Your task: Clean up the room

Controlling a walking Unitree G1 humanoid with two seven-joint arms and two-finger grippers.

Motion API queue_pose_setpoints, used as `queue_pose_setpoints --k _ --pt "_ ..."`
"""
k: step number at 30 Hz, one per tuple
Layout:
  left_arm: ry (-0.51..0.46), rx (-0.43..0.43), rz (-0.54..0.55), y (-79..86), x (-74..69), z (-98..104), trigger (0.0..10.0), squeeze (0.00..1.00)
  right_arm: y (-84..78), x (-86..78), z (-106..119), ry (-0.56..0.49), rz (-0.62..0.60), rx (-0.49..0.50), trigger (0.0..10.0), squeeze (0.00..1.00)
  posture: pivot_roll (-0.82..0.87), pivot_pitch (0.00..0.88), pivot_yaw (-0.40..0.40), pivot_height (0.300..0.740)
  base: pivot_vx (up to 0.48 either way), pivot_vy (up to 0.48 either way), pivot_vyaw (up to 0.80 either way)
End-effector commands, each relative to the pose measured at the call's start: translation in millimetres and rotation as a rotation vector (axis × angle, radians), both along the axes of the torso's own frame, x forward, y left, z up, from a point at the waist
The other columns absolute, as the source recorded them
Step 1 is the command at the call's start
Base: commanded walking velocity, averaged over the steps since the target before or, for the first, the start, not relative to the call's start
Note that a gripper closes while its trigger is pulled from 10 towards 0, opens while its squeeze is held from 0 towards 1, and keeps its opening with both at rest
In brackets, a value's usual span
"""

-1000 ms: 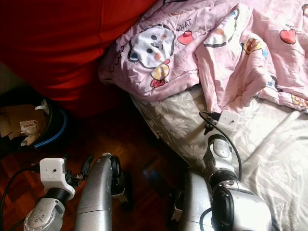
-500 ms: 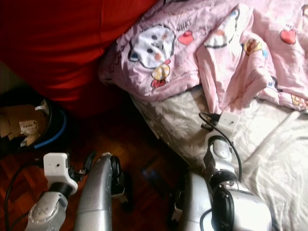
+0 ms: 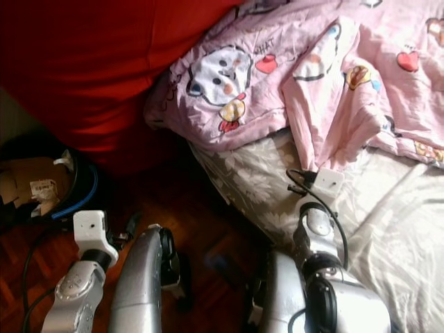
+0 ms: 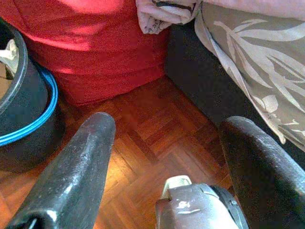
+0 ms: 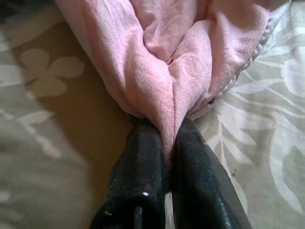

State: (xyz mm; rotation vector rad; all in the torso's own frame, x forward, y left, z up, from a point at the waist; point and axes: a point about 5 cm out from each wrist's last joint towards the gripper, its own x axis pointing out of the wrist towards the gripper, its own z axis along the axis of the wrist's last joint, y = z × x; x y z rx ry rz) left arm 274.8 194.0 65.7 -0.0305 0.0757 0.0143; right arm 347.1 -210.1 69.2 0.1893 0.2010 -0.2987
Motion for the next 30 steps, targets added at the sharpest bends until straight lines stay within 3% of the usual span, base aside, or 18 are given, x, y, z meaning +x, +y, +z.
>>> queue_pose_setpoints --k 1,10,14,25,30 --pt "0.049 -0.001 0.019 5.3 -7.7 -13.8 10.0 0.00 3.1 -10.5 -15.0 0.030 0.028 -0.002 10.0 0.00 0.14 0.212 -0.022 0.585 0.000 0.000 0.00" --pt "0.110 -0.020 0.036 9.2 7.1 -32.4 10.0 0.00 13.0 -35.2 -43.6 0.056 0.080 0.036 10.0 0.00 0.11 0.122 -0.012 0.615 0.000 0.000 0.00" --pt "0.122 -0.019 0.035 8.3 9.6 -35.3 10.0 0.00 14.5 -37.0 -45.9 0.062 0.089 0.037 10.0 0.00 0.11 0.113 -0.014 0.635 0.000 0.000 0.00" --pt "0.167 -0.020 0.068 15.4 6.5 -49.8 10.0 0.00 8.7 -10.3 -7.6 -0.083 0.072 0.007 10.0 0.00 0.12 0.117 -0.022 0.700 0.000 0.000 0.00" --pt "0.189 -0.016 0.077 17.8 3.4 -55.2 10.0 0.00 10.0 -6.7 -1.3 -0.114 0.073 0.000 10.0 0.00 0.12 0.120 -0.022 0.725 0.000 0.000 0.00"
